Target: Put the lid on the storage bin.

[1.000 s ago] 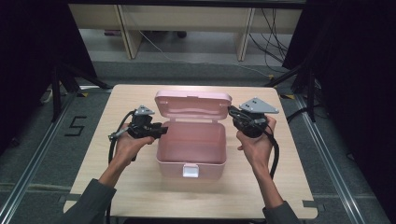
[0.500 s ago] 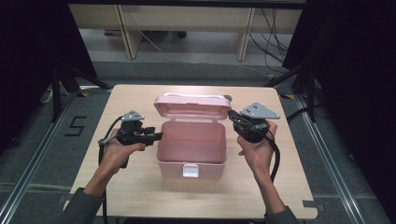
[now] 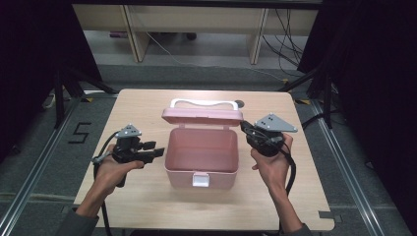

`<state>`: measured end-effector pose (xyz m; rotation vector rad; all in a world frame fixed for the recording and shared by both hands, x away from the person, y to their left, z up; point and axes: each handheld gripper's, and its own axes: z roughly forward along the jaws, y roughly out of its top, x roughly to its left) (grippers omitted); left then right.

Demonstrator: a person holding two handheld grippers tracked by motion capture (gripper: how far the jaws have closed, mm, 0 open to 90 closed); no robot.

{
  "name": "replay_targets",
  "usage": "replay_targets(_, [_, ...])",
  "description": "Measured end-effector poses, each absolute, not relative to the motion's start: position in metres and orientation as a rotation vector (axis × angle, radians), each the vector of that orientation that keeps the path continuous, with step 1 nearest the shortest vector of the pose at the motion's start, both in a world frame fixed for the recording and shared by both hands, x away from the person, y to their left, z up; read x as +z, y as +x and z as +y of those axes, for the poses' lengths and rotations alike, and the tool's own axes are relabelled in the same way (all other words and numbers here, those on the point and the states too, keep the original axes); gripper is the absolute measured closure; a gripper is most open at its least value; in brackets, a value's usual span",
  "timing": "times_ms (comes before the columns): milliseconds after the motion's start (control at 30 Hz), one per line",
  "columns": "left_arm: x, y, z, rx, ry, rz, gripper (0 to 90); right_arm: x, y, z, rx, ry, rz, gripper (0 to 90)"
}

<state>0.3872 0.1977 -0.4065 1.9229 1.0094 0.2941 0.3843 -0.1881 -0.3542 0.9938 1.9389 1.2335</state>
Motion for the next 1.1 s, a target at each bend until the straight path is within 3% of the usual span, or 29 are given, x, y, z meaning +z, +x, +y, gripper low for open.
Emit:
replay_targets(500, [-0.416,0.362,0.213,0.302,1.944,1.000,47.0,-0.360,0.379,-0.191,1.302,1.031,1.952,85.6])
replay_targets(1100, [-0.423,0.344,0.226,0.290,2.006,0.982,42.1,-0.367,0.374,-0.191,1.336,1.044,1.949,74.8])
